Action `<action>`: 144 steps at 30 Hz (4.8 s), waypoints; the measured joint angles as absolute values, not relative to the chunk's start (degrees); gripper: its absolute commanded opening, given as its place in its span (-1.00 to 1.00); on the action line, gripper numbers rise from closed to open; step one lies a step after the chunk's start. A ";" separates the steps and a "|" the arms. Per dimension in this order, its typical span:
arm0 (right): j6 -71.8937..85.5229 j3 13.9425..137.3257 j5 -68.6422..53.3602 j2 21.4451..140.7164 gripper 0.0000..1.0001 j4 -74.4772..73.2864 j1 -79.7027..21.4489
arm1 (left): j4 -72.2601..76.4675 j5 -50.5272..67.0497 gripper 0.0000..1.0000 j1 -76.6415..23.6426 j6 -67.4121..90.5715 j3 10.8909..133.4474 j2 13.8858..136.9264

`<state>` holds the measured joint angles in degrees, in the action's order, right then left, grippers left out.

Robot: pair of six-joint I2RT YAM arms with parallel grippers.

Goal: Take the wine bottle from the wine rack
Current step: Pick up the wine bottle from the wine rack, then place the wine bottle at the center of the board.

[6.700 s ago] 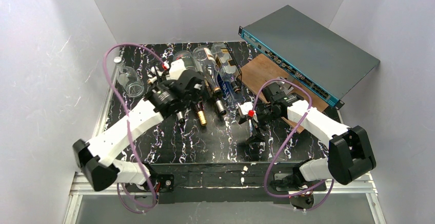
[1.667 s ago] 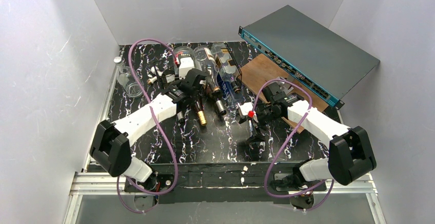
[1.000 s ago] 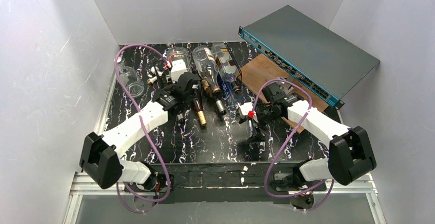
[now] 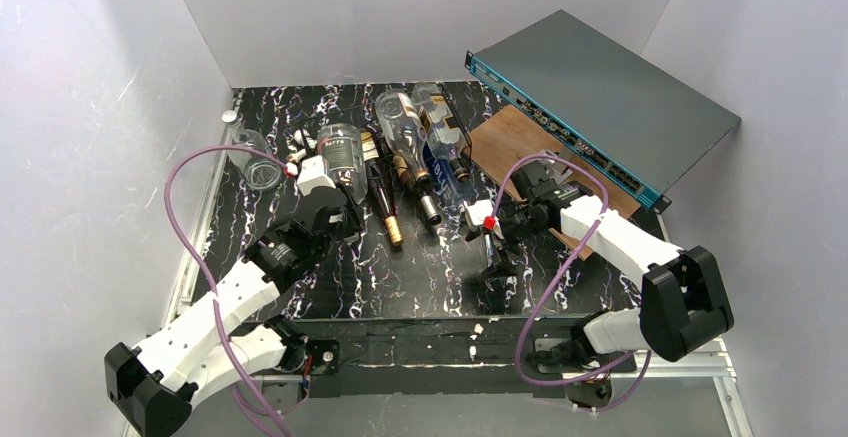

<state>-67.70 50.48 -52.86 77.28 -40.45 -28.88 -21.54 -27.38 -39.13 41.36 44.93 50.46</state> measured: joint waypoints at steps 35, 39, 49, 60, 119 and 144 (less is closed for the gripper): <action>-67.99 50.48 -52.88 77.28 1.00 -40.47 -28.08 | -25.74 -7.09 -1.00 -41.32 48.25 38.52 40.80; -68.10 50.48 -52.88 77.28 1.00 -40.49 -27.75 | -26.55 -4.27 -1.00 -41.50 48.97 38.22 40.80; -68.93 50.48 -52.88 77.23 1.00 -40.56 -27.35 | -29.67 2.87 -1.00 -42.57 50.76 38.20 41.06; -69.25 50.48 -53.32 76.49 1.00 -40.58 -27.00 | -33.32 9.98 -1.00 -44.14 52.97 38.20 42.96; -56.75 43.27 -49.32 73.45 1.00 -19.77 -35.35 | -31.83 25.30 -0.30 -52.66 64.73 55.13 74.76; -56.93 43.24 -47.81 75.53 1.00 -19.31 -35.31 | -21.10 27.92 0.49 -51.13 62.46 56.40 71.81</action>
<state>-56.93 43.24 -47.81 75.53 -19.31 -35.31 -21.10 27.92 -51.13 62.46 56.40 71.81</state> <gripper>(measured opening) 1.001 0.711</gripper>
